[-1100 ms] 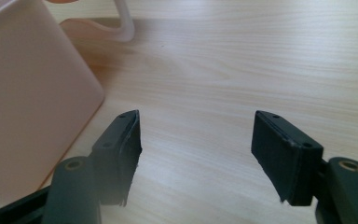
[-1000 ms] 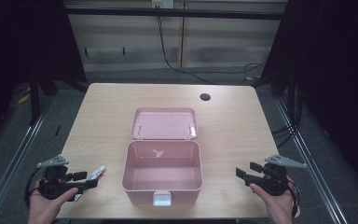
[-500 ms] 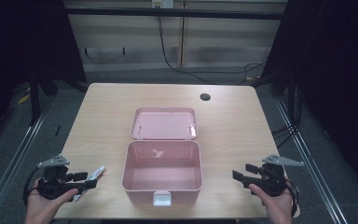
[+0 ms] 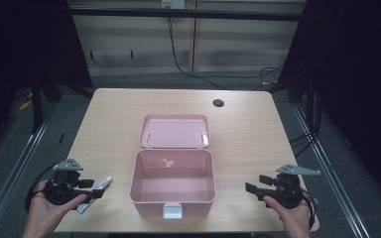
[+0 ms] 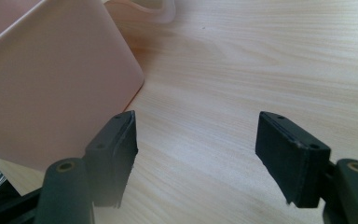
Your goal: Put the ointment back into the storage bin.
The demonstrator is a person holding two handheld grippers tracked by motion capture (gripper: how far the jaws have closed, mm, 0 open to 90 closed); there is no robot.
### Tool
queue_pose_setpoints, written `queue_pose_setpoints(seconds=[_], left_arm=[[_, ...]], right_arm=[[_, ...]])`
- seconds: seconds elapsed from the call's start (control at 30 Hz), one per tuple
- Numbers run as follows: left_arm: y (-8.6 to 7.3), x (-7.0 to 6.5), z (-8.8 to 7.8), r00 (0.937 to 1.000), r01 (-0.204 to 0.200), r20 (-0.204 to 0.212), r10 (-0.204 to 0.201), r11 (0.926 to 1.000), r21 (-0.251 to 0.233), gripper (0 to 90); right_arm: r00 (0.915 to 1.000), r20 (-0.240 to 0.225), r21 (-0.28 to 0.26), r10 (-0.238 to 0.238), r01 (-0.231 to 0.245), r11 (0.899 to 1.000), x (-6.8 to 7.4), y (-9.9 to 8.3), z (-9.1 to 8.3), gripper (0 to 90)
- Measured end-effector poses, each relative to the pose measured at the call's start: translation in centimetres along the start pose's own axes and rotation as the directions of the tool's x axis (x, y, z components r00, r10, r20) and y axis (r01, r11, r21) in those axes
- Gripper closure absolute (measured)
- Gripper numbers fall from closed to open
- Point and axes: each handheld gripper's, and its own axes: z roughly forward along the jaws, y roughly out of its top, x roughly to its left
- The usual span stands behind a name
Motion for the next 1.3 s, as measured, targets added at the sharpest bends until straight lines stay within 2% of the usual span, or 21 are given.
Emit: queue_pose_setpoints(seconds=[0.07, 0.1, 0.17, 0.2, 0.33, 0.37, 0.43, 0.47, 0.5, 0.53, 0.57, 0.63, 0.7, 0.77, 0.8, 0.87, 0.93, 1.0, 1.13, 1.23, 1.3], left_arm=[[0.2, 0.1, 0.2, 0.9999, -0.015, -0.002, 0.015, 0.9999, 0.004, 46.7], [0.5, 0.3, 0.6, 0.9994, -0.032, -0.011, 0.033, 0.9985, 0.044, 47.1], [0.7, 0.3, 0.8, 0.9993, -0.024, -0.028, 0.025, 0.9985, 0.048, 47.5], [0.9, 0.5, 1.0, 0.9999, -0.011, -0.008, 0.012, 0.998, 0.062, 48.6], [1.4, 0.3, 1.5, 0.9993, -0.014, -0.032, 0.017, 0.9953, 0.096, 45.9], [1.6, 0.4, 1.5, 0.9992, -0.025, -0.028, 0.029, 0.9931, 0.114, 46.2], [2.0, 0.5, 1.5, 0.9999, 0.002, -0.012, 0.0, 0.9914, 0.131, 45.9], [2.3, 0.7, 1.6, 1.0, -0.003, -0.005, 0.004, 0.9887, 0.15, 45.6], [2.8, 0.9, 1.7, 0.9999, 0.01, 0.008, -0.012, 0.9851, 0.172, 45.7], [2.8, 0.9, 1.7, 0.9999, 0.01, 0.008, -0.012, 0.9851, 0.172, 46.5], [3.0, 1.1, 1.8, 0.9994, 0.013, 0.028, -0.018, 0.9842, 0.176, 46.5], [3.4, 1.3, 2.2, 0.9992, -0.011, 0.04, 0.004, 0.9846, 0.175, 45.4], [3.4, 1.3, 2.4, 0.9993, -0.011, 0.038, 0.004, 0.982, 0.189, 40.0], [3.2, 1.4, 2.9, 0.9997, -0.005, 0.026, 0.0, 0.9812, 0.193, 39.6], [2.9, 1.7, 3.3, 0.9999, -0.002, 0.011, 0.0, 0.9774, 0.211, 39.7], [2.7, 1.8, 3.4, 0.9999, -0.006, 0.009, 0.004, 0.9759, 0.218, 40.5], [2.3, 2.1, 3.8, 1.0, 0.001, 0.001, -0.001, 0.975, 0.222, 46.5], [1.8, 2.6, 4.4, 0.9999, 0.005, -0.012, -0.002, 0.9706, 0.241, 49.3], [1.6, 3.1, 4.7, 0.9993, 0.019, -0.035, -0.011, 0.9694, 0.245, 53.9], [1.5, 3.5, 4.8, 0.9993, 0.027, -0.033, -0.02, 0.9707, 0.239, 57.7], [1.4, 3.5, 5.0, 0.9997, 0.011, -0.024, -0.005, 0.9677, 0.252, 59.3]], right_arm=[[1.0, 0.002, 0.002, -0.002, 0.002, 1.0, 0.0, 0.0, 0.0, 29.8], [0.9999, 0.013, 0.007, -0.001, 0.001, 1.0, 0.0, 0.0, 0.0, 29.7], [0.9999, 0.01, 0.01, 0.001, -0.001, 1.0, 0.0, 0.0, 0.1, 29.7], [0.9999, 0.013, 0.01, -0.004, 0.004, 1.0, 0.0, 0.0, 0.1, 29.2], [0.9999, 0.01, 0.01, -0.005, 0.005, 1.0, 0.0, 0.0, 0.1, 29.2], [1.0, 0.003, 0.019, -0.002, 0.001, 1.0, -0.1, 0.0, 0.2, 29.0], [1.0, 0.001, 0.023, 0.003, -0.003, 1.0, 0.0, 0.0, 0.2, 28.2], [1.0, 0.001, 0.024, 0.0, 0.0, 1.0, 0.0, 0.0, 0.2, 28.2], [1.0, 0.0, 0.024, -0.003, 0.003, 1.0, 0.0, 0.0, 0.3, 28.1], [1.0, 0.0, 0.024, -0.003, 0.003, 1.0, 0.0, 0.0, 0.3, 28.1], [1.0, -0.001, 0.025, -0.001, 0.001, 1.0, 0.0, 0.0, 0.3, 28.0], [1.0, 0.002, 0.029, 0.0, 0.0, 1.0, 0.0, 0.0, 0.3, 27.9], [1.0, -0.002, 0.029, 0.0, 0.0, 1.0, -0.1, 0.0, 0.3, 27.8], [1.0, -0.005, 0.029, 0.0, 0.0, 1.0, -0.1, 0.0, 0.3, 27.8], [1.0, -0.005, 0.031, -0.001, 0.001, 1.0, -0.1, -0.1, 0.3, 27.7], [1.0, -0.004, 0.031, 0.0, 0.0, 1.0, -0.1, -0.1, 0.3, 27.6], [1.0, -0.004, 0.038, -0.001, 0.001, 0.999, 0.0, 0.0, 0.3, 27.5], [1.0, -0.006, 0.042, -0.005, 0.005, 0.999, 0.1, 0.0, 0.3, 27.6], [0.9999, -0.008, 0.049, -0.011, 0.011, 0.999, 0.1, 0.0, 0.5, 27.6], [0.9999, -0.011, 0.054, -0.009, 0.009, 0.999, 0.0, 0.0, 0.5, 27.6], [0.9999, -0.011, 0.054, -0.009, 0.01, 0.998, 0.0, 0.0, 0.5, 27.6]])
